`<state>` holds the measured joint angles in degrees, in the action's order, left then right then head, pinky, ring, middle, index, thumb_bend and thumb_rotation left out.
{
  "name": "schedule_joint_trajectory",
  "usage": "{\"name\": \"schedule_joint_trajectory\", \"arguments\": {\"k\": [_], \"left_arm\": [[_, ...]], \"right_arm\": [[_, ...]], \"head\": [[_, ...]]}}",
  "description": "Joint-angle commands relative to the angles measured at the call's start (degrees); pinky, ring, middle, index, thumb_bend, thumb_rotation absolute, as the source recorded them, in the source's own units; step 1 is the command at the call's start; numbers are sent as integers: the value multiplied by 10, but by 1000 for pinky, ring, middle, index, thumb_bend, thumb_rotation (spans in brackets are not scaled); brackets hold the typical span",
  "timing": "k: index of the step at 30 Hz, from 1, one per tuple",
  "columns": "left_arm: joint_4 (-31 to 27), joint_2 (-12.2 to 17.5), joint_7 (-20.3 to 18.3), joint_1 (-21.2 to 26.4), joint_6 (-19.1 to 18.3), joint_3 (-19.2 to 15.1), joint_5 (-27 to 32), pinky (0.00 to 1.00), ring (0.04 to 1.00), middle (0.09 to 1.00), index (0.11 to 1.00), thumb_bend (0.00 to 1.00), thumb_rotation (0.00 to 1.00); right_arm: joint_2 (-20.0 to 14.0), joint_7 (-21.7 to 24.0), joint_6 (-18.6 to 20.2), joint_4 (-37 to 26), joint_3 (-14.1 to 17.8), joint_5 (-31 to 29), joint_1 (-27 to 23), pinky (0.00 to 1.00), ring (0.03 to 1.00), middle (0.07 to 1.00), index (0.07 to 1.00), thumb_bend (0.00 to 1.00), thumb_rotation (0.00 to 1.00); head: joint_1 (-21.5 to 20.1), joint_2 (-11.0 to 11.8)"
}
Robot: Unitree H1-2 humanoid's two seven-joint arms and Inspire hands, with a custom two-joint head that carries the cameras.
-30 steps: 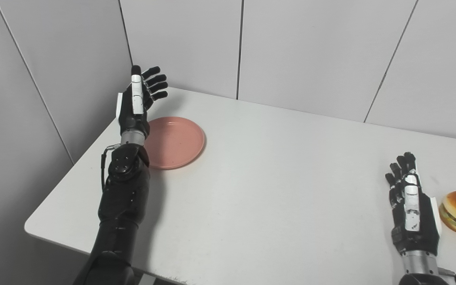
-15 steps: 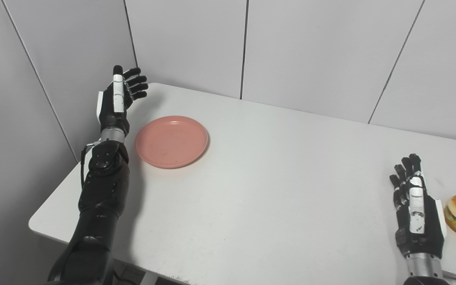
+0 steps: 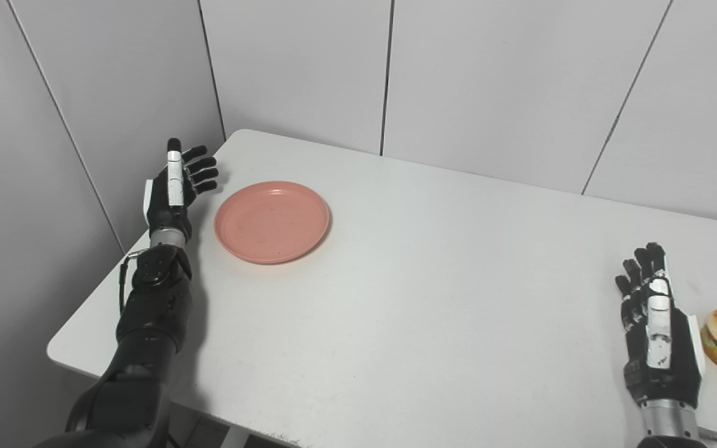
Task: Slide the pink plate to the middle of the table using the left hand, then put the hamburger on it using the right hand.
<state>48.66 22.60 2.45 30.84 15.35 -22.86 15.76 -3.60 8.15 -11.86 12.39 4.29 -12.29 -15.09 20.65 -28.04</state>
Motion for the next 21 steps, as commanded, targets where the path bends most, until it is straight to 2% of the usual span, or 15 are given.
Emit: {"name": "schedule_joint_trajectory", "arguments": {"k": [1, 7, 10, 14, 21], "left_arm": [[-11, 12, 11, 33, 11, 3, -6, 651, 667, 658, 650, 898, 1000], [-40, -6, 9, 14, -19, 7, 6, 676, 702, 686, 680, 883, 1000], [-54, -16, -6, 6, -37, 10, 17, 699, 716, 701, 696, 877, 1000], [-76, -27, -20, -4, -42, 18, 22, 726, 751, 735, 719, 885, 983], [-105, -46, -24, -17, -57, 37, 13, 751, 763, 748, 731, 899, 972]], "right_arm": [[2, 2, -15, 8, 2, -1, 18, 1000, 1000, 1000, 1000, 540, 877], [3, -2, -8, 0, 1, 1, 20, 1000, 1000, 1000, 1000, 530, 884], [2, 0, -4, -4, 1, 1, 20, 1000, 1000, 1000, 1000, 542, 880], [2, 0, -3, -5, 0, 1, 21, 1000, 1000, 1000, 1000, 532, 882], [3, -6, 0, -10, 0, 7, 23, 1000, 1000, 1000, 1000, 547, 875]], "head": [[-2, -1], [-2, -4], [-1, -5], [-1, -5], [-3, -9]]}}
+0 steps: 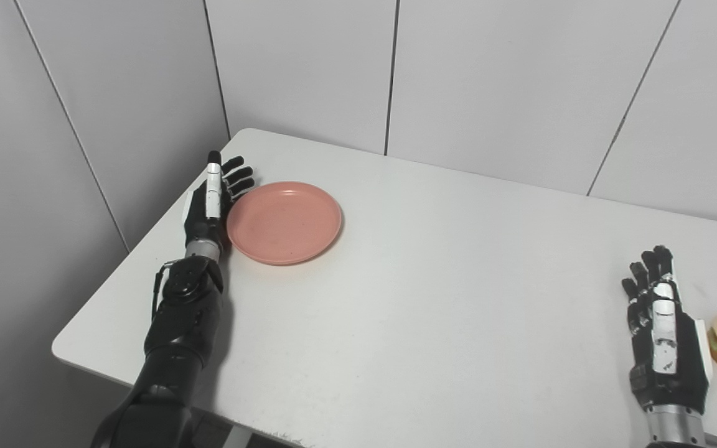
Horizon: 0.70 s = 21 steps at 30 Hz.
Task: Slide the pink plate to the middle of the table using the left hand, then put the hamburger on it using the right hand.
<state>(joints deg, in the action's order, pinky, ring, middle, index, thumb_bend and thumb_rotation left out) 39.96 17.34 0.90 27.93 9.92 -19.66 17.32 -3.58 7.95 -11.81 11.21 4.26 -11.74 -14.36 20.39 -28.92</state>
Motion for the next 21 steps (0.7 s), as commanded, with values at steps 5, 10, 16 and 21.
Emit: {"name": "schedule_joint_trajectory", "arguments": {"k": [5, 10, 16, 21], "left_arm": [[-16, -5, -5, 11, -8, 8, -1, 743, 754, 737, 723, 908, 963], [-16, -15, -5, 11, -12, 8, 4, 757, 762, 741, 725, 897, 964], [-36, -28, -25, 9, -28, 18, 10, 765, 776, 757, 744, 892, 977], [-55, -47, -23, 7, -41, 37, 1, 756, 783, 765, 748, 911, 959]], "right_arm": [[3, -5, 2, -3, 0, 5, 17, 1000, 1000, 1000, 1000, 543, 890], [-1, -3, -1, -1, -1, 7, 16, 1000, 999, 1000, 1000, 548, 897], [4, -8, 2, -7, -1, 12, 16, 1000, 996, 1000, 1000, 531, 903], [4, -9, 3, -6, -4, 15, 17, 1000, 999, 1000, 1000, 543, 905]], "head": [[-2, -2], [-3, -5], [-15, -10], [-31, -15]]}}
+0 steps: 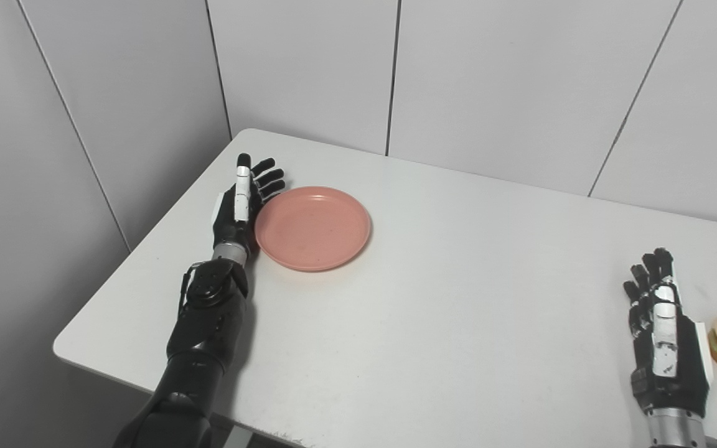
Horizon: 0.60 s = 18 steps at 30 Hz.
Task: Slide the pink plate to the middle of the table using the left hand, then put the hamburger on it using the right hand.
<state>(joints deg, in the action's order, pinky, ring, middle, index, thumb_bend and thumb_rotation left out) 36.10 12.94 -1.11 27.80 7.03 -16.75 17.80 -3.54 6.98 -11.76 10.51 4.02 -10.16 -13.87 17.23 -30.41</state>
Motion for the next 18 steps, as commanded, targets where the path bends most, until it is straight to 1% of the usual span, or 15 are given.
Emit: {"name": "schedule_joint_trajectory", "arguments": {"k": [1, 6, 8, 10, 12, 13, 14, 16, 18], "left_arm": [[-22, -8, -2, 8, -18, 12, -6, 753, 786, 768, 748, 905, 959], [-55, -31, 9, 2, -43, 34, -26, 746, 779, 763, 742, 888, 964], [-64, -39, 14, 0, -49, 41, -33, 734, 775, 758, 740, 889, 983], [-64, -47, 6, 1, -48, 46, -33, 727, 775, 757, 741, 889, 986], [-60, -52, -6, 1, -44, 53, -31, 724, 778, 761, 745, 901, 983], [-60, -57, -8, 2, -45, 55, -30, 723, 779, 764, 746, 908, 981], [-59, -61, -9, 2, -46, 57, -29, 718, 777, 761, 740, 911, 968], [-59, -70, -9, 3, -49, 61, -28, 710, 771, 754, 729, 908, 951], [-58, -75, -9, 3, -48, 66, -32, 710, 770, 751, 724, 897, 955]], "right_arm": [[4, 2, 1, 2, -2, -3, 12, 1000, 1000, 1000, 1000, 548, 898], [5, 5, -1, 5, -5, -6, 10, 1000, 1000, 1000, 1000, 541, 896], [5, 4, -2, 5, -6, -5, 10, 1000, 1000, 1000, 1000, 560, 890], [8, 6, -9, 17, -7, -8, 5, 1000, 1000, 1000, 1000, 589, 883], [9, 5, -12, 22, -8, -6, 3, 1000, 1000, 1000, 1000, 601, 880], [10, 3, -12, 21, -8, -4, 3, 1000, 1000, 1000, 1000, 603, 881], [11, 2, -11, 20, -8, -3, 3, 1000, 1000, 1000, 1000, 602, 887], [13, 2, -9, 18, -9, -4, 3, 1000, 1000, 1000, 1000, 596, 884], [15, -3, -6, 13, -11, 3, 5, 1000, 1000, 1000, 1000, 591, 893]], "head": [[-1, 0], [-3, -2], [-6, -3], [-12, -4], [-21, -6], [-29, -8], [-29, -8], [-47, -12], [-69, -15]]}}
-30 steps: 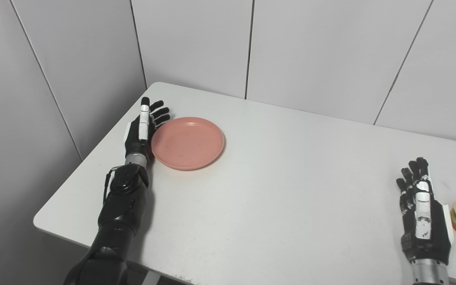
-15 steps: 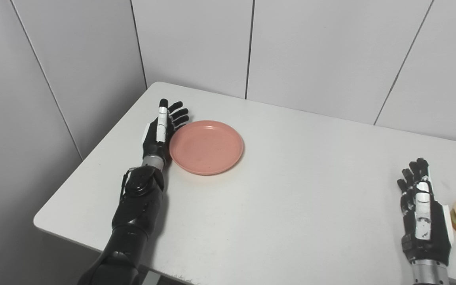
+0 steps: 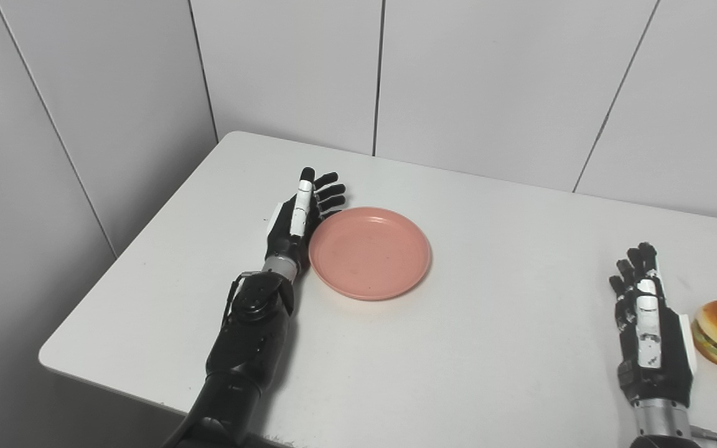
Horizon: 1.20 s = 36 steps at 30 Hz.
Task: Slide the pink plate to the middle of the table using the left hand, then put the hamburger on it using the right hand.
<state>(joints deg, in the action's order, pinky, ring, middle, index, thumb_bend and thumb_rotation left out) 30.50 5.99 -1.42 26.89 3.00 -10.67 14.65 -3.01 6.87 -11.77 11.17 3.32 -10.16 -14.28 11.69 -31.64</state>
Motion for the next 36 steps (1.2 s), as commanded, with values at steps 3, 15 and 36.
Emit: {"name": "schedule_joint_trajectory", "arguments": {"k": [3, 15, 36], "left_arm": [[-4, -15, -2, 11, -5, 20, -18, 688, 765, 748, 722, 888, 965], [-42, -53, -10, -8, -45, 58, -30, 742, 787, 772, 753, 850, 1000], [-80, -73, -54, -30, -66, 76, -24, 769, 806, 791, 779, 844, 999]], "right_arm": [[13, -13, -2, -4, -8, 22, 14, 1000, 994, 1000, 1000, 591, 904], [35, -23, 31, -21, -17, 29, 17, 1000, 996, 999, 1000, 589, 872], [54, -50, -1, 14, -40, 84, -1, 1000, 984, 996, 1000, 596, 895]], "head": [[-32, -6], [-130, -17], [-224, -25]]}}
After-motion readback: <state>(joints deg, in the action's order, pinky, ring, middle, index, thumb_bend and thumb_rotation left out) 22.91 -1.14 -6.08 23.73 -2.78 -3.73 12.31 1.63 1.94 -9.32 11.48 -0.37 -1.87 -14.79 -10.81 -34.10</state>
